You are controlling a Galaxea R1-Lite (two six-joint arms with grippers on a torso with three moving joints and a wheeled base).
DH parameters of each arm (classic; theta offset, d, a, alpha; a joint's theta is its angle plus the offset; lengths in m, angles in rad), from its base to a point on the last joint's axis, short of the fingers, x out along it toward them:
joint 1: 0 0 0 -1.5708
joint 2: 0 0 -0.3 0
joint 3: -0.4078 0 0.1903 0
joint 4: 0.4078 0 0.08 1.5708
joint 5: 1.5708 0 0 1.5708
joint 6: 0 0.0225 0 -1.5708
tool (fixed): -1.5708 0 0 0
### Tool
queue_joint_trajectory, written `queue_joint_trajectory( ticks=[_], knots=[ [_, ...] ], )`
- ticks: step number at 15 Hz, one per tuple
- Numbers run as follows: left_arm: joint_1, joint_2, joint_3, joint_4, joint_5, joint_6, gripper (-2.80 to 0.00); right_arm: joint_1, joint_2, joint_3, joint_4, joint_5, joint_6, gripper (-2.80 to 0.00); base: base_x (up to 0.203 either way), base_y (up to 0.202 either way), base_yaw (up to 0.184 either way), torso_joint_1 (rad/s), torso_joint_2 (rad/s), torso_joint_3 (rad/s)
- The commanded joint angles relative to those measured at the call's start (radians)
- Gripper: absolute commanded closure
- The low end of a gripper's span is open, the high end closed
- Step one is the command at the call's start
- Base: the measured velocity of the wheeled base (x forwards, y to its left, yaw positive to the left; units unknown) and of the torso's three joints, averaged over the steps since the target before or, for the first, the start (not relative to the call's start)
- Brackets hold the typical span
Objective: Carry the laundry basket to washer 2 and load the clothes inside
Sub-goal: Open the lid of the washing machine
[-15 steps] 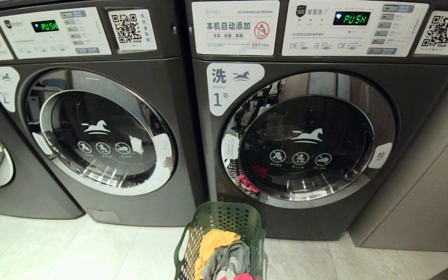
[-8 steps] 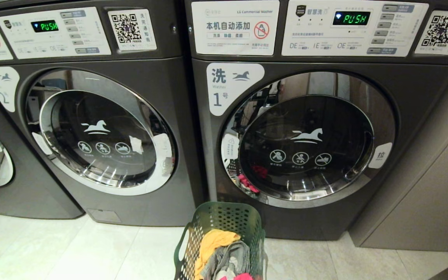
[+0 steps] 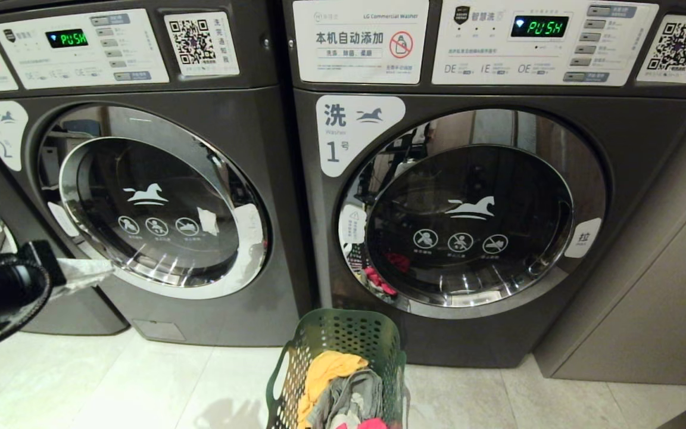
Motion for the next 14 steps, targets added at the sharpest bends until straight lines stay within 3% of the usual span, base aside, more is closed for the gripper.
queue_joint_trajectory(
  ticks=[1, 4, 9, 12, 14],
  knots=[
    [0.005, 0.057, 0.001, -0.006, -0.025, 0.005, -2.80, 0.000, 0.001, 0.000, 0.001, 0.001, 0.001, 0.00, 0.000, 0.000, 0.000, 0.000, 0.00, 0.000],
    [0.007, 0.131, 0.009, -0.123, -0.123, 0.114, -2.80, 0.000, 0.001, 0.000, 0.001, 0.001, 0.001, 0.00, 0.000, 0.000, 0.000, 0.000, 0.00, 0.000],
    [0.000, 0.321, 0.005, -0.574, -0.231, 0.236, -2.80, 0.000, 0.001, 0.000, 0.001, 0.001, 0.001, 0.00, 0.000, 0.000, 0.000, 0.000, 0.00, 0.000],
    [-0.013, 0.357, -0.001, -0.622, -0.258, 0.393, -2.80, 0.000, 0.001, 0.000, 0.001, 0.001, 0.001, 0.00, 0.000, 0.000, 0.000, 0.000, 0.00, 0.000],
    [0.018, 0.406, 0.001, -0.662, -0.289, 0.424, -2.80, 0.000, 0.001, 0.000, 0.001, 0.001, 0.001, 0.00, 0.000, 0.000, 0.000, 0.000, 0.00, 0.000]
  ],
)
